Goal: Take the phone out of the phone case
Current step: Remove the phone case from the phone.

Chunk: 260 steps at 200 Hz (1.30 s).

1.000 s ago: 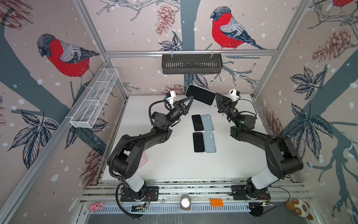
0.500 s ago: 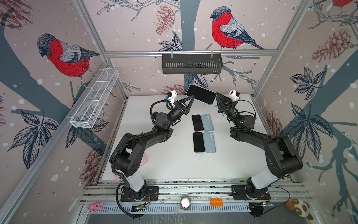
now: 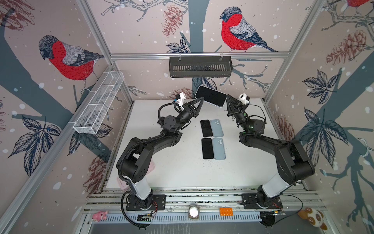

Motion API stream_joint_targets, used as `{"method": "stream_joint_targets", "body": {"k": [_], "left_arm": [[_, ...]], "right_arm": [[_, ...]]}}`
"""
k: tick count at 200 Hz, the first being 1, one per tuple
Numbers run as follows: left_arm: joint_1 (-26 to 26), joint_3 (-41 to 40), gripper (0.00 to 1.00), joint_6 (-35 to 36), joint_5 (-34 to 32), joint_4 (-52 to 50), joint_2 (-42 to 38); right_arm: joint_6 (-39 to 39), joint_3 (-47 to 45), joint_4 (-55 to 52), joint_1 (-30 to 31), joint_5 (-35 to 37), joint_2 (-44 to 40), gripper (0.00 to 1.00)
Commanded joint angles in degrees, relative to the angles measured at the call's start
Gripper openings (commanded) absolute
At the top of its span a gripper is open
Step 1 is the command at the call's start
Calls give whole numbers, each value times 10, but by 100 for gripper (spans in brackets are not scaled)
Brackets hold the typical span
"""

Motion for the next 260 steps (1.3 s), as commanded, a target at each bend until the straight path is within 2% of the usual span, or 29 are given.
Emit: {"method": "stream_joint_targets", "body": {"k": [1, 66, 81, 103, 124, 154, 169, 194, 260], "left_arm": [[-10, 14, 0, -27, 33, 187, -3], [-11, 23, 0, -25, 33, 177, -7], [-7, 21, 0, -26, 35, 163, -11], [3, 8, 0, -17, 38, 126, -32], [12, 3, 0, -7, 42, 73, -52], [20, 0, 0, -13, 53, 23, -66], [20, 4, 0, -10, 60, 2, -71], [21, 9, 0, -10, 73, -27, -74], [17, 1, 0, -5, 82, -51, -91]], "right_arm": [[6, 7, 129, 10, -26, 7, 4], [7, 8, 129, 12, -36, 7, 5], [-14, 1, 127, 5, -49, -6, 16], [-44, -46, 105, -21, -54, -42, 42], [-117, -86, -15, -47, -76, -106, 50], [-257, -94, -261, -71, -98, -213, 57], [-305, -95, -330, -73, -99, -256, 59], [-313, -85, -314, -71, -141, -268, 59], [-356, -60, -325, -30, -175, -274, 48]]}}
